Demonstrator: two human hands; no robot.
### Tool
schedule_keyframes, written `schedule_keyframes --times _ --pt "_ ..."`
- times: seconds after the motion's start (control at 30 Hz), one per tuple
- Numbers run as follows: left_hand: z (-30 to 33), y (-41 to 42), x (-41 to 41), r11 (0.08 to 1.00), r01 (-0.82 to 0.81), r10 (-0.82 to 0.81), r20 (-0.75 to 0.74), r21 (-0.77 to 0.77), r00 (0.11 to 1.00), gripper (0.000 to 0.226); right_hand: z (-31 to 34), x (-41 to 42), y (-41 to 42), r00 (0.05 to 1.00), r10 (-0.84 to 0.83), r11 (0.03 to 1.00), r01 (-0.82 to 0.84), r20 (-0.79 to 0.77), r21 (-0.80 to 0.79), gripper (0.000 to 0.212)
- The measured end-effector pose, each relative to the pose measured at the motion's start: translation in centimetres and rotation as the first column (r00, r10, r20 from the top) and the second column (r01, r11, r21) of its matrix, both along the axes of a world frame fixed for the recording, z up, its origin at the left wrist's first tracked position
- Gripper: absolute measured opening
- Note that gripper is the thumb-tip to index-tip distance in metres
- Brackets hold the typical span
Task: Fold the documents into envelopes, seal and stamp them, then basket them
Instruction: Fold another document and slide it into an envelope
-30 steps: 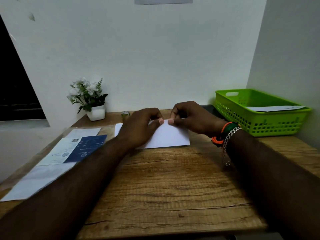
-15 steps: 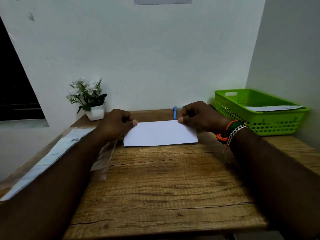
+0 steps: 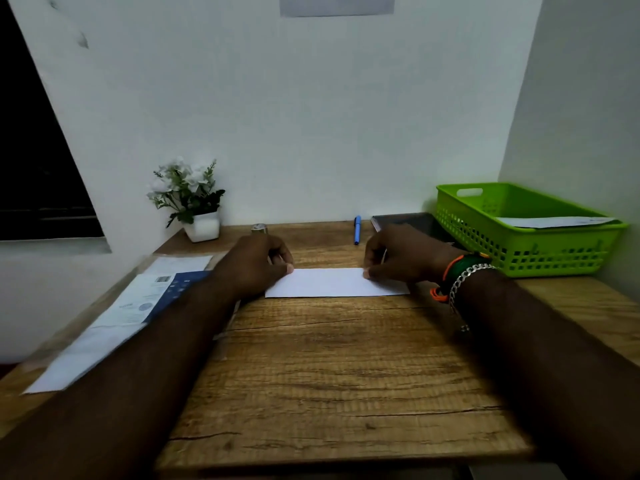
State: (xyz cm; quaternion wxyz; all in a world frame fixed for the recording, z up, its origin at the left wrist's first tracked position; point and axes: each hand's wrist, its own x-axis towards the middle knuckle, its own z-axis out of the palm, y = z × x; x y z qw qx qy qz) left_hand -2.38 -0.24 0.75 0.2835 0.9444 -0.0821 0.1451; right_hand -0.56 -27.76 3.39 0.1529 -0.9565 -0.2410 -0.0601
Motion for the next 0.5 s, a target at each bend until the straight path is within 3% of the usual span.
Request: schedule_keyframes --times 0.1,0.2,0.33,0.5 --pt "0.4 0.3 -1.2 0.998 0.005 -0.006 -0.012 -0.069 1.000 0.006 0.0 -0.2 0.3 0.999 -0.040 0.998 0.039 -0.015 -0.046 0.007" --pt "1.2 2.9 -3.9 0.997 0.072 -0.072 -0.050 0.009 0.996 0.009 0.3 -0.9 0.5 0.997 -0.072 0.989 0.069 -0.015 -0.130 0.011" --pt "1.6 10.1 -10.3 0.998 0.045 -0.044 -0.035 0.038 0.998 0.029 0.7 -3.3 1.7 0.992 -0.057 0.964 0.084 0.113 -0.253 0.019" --pt "-0.4 16.7 -17.6 0.993 -0.077 0.074 -0.029 -0.090 0.997 0.047 1.7 -7.5 7.5 0.970 0.142 0.990 -0.139 0.198 -0.028 0.011"
